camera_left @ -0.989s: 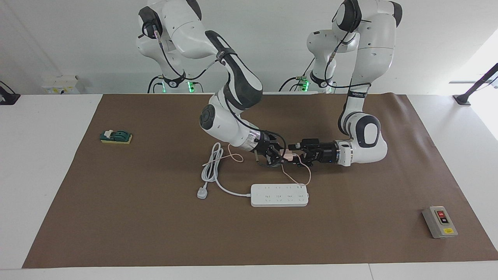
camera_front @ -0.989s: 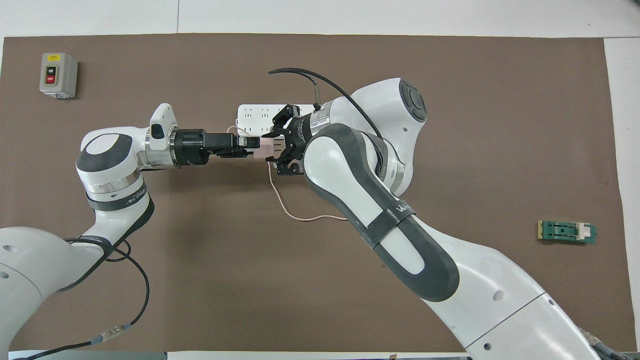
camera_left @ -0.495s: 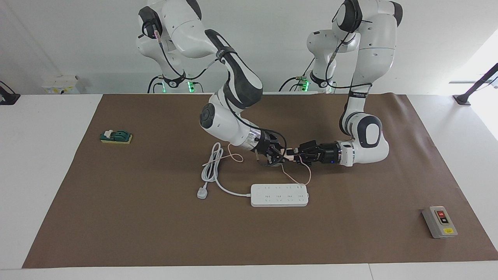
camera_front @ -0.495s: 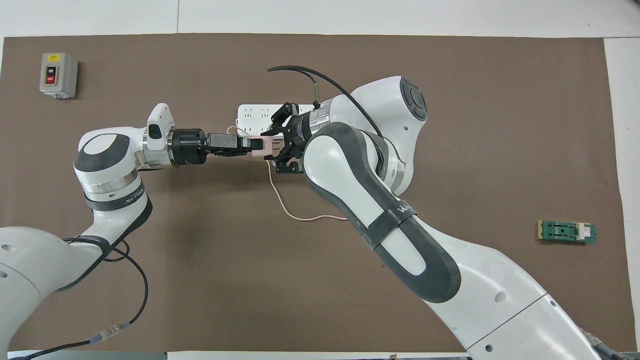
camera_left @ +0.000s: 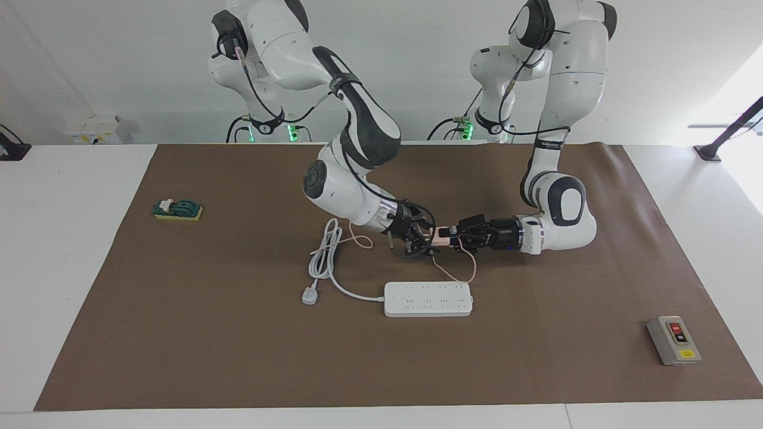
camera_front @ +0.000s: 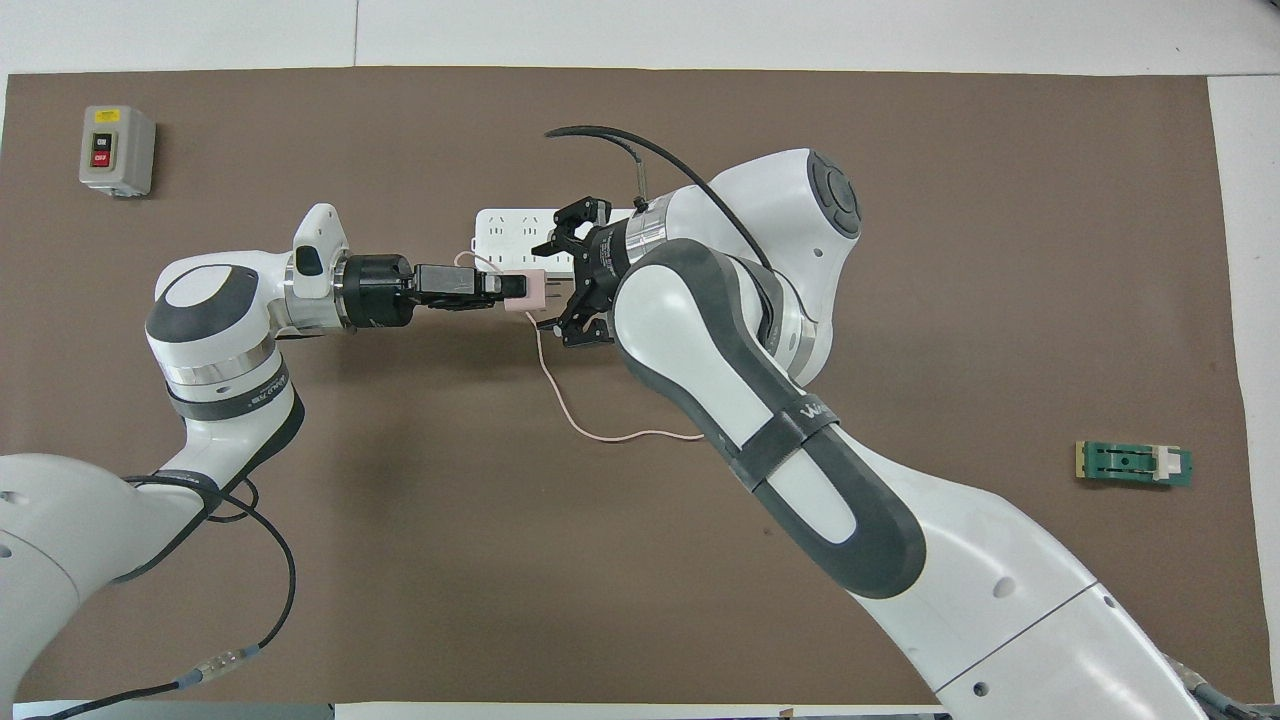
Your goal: Plug charger into power strip
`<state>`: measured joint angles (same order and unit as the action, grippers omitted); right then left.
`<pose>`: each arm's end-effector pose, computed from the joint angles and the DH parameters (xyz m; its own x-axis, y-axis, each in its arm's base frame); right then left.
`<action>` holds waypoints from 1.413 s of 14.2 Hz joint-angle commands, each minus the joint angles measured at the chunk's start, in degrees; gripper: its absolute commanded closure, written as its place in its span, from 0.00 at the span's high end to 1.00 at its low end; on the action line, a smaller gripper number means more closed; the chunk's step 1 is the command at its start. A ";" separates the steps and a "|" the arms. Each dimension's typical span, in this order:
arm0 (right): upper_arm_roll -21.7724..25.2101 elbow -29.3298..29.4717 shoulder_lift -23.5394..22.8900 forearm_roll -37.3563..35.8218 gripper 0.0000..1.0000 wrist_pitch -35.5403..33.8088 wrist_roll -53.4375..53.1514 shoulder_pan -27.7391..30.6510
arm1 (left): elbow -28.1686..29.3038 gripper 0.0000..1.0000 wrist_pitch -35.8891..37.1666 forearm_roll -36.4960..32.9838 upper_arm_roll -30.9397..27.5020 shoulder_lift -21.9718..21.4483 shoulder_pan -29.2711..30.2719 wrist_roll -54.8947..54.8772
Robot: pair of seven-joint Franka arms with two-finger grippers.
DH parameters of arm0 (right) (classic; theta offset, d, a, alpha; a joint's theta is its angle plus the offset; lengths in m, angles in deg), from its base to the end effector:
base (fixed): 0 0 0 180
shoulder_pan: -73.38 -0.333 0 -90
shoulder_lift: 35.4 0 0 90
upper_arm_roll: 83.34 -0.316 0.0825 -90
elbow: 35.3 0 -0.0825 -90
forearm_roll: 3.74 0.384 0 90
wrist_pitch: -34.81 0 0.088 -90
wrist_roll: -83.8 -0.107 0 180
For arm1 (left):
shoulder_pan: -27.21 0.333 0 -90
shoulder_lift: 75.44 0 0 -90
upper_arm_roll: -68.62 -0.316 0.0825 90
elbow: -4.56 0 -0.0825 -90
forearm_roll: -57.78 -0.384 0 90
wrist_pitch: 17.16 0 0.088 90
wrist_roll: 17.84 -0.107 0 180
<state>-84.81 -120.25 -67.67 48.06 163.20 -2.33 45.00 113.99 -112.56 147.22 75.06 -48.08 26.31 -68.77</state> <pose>0.6234 0.3802 0.3763 0.0560 -0.7047 -0.7073 -0.9982 -0.0550 -0.0242 0.5922 -0.1702 0.2872 0.9954 -0.0596 0.0744 -0.0757 -0.0193 0.9969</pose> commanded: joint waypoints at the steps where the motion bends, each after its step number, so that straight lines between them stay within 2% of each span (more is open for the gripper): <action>1: 0.24 1.19 -0.60 0.23 1.00 -2.17 -1.41 1.73 | -0.08 0.00 0.04 0.13 -0.02 -1.08 0.20 -0.75; 4: 0.33 1.54 0.63 -2.74 1.00 -6.47 -1.41 5.86 | -2.45 0.00 -0.84 -2.77 -0.11 -1.61 0.37 0.39; 6: 0.33 1.46 1.60 -6.26 1.00 -10.34 -1.32 8.24 | -6.39 0.00 -2.24 -8.11 -0.20 -1.78 0.46 3.10; 8: 0.33 0.93 3.88 -11.17 1.00 -13.68 -1.06 10.43 | -10.70 0.00 -2.25 -13.82 -0.20 -3.09 1.60 10.63; 10: 0.33 0.05 6.34 -15.66 1.00 -16.84 -0.27 12.81 | -14.84 0.00 -1.29 -22.42 -0.20 -6.07 1.69 23.70; 12: 0.33 -0.65 8.54 -18.57 1.00 -19.57 3.49 15.35 | -16.52 0.00 2.47 -28.50 -0.20 -9.33 2.48 38.12; 14: 0.33 -1.44 10.47 -21.72 1.00 -22.64 9.37 17.81 | -20.19 0.00 6.26 -36.31 -0.20 -11.97 2.57 48.15; 16: 0.33 -1.45 11.97 -24.28 1.00 -26.42 16.31 20.62 | -25.63 0.00 12.22 -41.16 -0.28 -12.15 2.83 58.62; 18: 0.42 -1.45 13.20 -26.82 1.00 -29.94 24.30 23.44 | -28.29 0.00 18.81 -44.51 -0.37 -12.24 4.93 62.69; 20: 0.42 -1.45 14.52 -31.21 1.00 -33.54 33.96 25.29 | -29.61 0.00 22.43 -50.12 -0.55 -12.15 6.35 63.23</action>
<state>-83.71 -119.54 -55.77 20.39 131.55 23.92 68.58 86.97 -94.40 101.55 74.44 -61.26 30.93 -7.12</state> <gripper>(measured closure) 0.000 0.683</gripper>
